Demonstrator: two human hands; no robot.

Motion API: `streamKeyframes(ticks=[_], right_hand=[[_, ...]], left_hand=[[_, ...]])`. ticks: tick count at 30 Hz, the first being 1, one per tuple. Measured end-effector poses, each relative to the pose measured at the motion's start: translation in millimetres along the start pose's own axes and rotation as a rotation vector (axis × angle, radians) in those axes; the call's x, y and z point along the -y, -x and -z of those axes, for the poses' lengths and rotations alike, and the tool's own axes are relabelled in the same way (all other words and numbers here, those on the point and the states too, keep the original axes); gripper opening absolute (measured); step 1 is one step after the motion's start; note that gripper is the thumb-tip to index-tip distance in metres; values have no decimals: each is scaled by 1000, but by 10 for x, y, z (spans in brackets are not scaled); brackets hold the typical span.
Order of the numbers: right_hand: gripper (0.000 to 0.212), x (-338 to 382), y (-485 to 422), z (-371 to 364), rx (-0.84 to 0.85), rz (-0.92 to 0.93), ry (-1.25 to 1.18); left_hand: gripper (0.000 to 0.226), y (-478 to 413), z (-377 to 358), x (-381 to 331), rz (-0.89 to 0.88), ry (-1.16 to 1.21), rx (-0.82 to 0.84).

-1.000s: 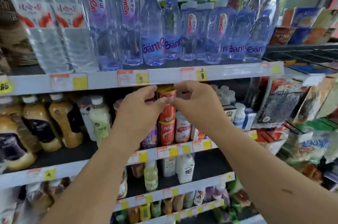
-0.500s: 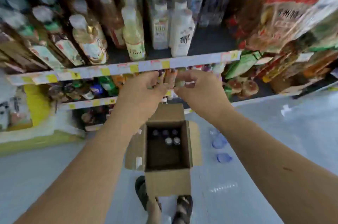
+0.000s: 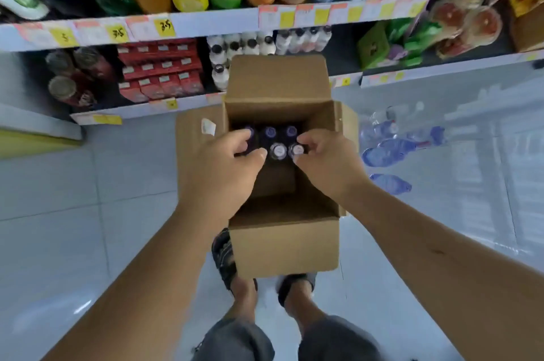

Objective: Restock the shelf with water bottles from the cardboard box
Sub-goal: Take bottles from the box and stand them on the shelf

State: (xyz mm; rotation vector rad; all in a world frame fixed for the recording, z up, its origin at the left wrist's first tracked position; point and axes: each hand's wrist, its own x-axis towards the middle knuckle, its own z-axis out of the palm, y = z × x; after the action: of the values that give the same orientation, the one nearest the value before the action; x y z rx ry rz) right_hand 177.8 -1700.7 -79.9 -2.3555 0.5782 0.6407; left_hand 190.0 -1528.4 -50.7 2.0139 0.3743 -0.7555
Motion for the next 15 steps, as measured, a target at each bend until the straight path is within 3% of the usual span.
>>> streamKeyframes(ticks=[6, 10, 15], right_hand=[[45, -720, -806, -1013, 31, -65, 77], [52, -951, -1395, -1546, 33, -13, 202], [32, -1125, -1857, -1924, 62, 105, 373]], left_hand=[[48, -511, -582, 710, 110, 30, 42], [47, -845, -900, 1014, 125, 29, 40], [49, -1148, -1182, 1205, 131, 32, 81]])
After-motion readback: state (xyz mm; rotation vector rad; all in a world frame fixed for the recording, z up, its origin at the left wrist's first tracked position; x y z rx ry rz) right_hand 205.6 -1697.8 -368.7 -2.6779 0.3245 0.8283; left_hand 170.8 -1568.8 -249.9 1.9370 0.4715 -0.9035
